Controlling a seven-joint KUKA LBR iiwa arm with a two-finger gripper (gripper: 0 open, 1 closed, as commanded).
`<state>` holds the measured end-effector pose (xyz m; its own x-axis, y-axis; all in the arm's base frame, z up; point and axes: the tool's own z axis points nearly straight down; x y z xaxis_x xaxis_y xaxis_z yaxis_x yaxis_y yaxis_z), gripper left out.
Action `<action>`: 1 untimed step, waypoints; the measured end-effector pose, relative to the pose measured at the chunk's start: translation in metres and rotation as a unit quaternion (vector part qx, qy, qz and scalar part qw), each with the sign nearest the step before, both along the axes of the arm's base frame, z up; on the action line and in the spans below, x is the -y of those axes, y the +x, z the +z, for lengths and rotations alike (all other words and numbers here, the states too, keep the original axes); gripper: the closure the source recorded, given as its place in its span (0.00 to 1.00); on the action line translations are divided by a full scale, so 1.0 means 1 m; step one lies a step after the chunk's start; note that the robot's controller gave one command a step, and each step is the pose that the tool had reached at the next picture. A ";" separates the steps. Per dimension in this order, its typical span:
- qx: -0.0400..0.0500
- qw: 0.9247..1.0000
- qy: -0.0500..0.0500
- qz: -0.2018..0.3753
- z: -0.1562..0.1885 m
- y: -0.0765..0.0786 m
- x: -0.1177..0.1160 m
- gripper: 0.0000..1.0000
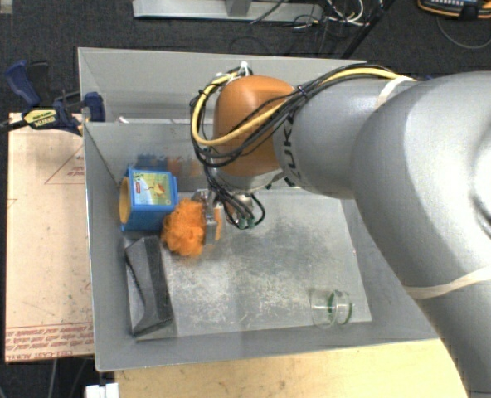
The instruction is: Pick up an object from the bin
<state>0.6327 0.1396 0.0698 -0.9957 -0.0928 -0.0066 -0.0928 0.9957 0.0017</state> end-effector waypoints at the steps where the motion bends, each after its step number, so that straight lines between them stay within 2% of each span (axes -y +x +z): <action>1: 0.000 1.000 0.000 0.000 0.000 0.000 0.000 1.00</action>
Offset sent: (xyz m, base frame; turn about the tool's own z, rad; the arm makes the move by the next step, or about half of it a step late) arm 0.0000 0.0000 0.0000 0.0000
